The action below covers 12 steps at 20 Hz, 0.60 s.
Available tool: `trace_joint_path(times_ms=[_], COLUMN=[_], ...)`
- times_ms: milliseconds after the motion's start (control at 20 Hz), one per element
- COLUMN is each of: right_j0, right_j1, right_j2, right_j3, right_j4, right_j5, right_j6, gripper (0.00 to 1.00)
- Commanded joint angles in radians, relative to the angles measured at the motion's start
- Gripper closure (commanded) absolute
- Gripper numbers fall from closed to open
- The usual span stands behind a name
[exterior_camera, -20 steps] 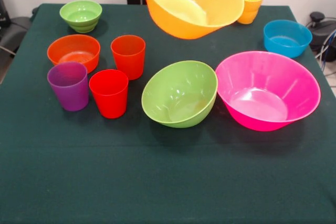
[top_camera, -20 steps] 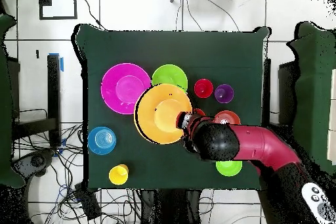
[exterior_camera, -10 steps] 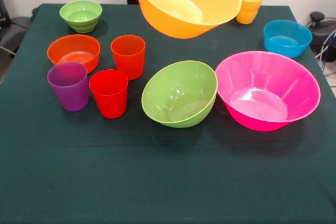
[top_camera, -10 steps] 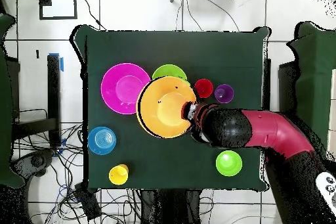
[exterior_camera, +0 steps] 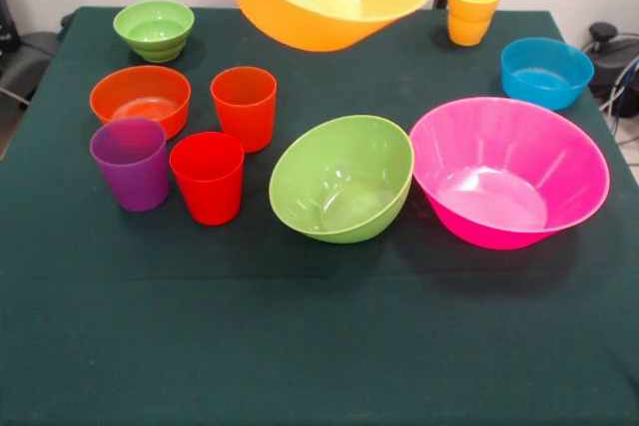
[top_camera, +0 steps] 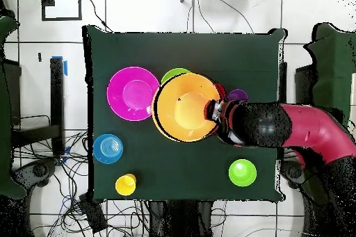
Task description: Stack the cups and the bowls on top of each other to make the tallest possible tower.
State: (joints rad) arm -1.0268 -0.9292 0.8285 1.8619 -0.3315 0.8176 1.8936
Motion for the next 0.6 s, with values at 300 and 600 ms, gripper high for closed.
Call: trace_joint_path(times_ms=[300,600], right_j0=[-0.001,0.011], right_j1=[0.119,0.206], right_j2=[0.086,0.085], right_j3=[-0.159,-0.267], right_j4=[-0.1,-0.138], right_j5=[0.14,0.178], right_j6=[-0.399,-0.475], gripper=[1.0,1.0])
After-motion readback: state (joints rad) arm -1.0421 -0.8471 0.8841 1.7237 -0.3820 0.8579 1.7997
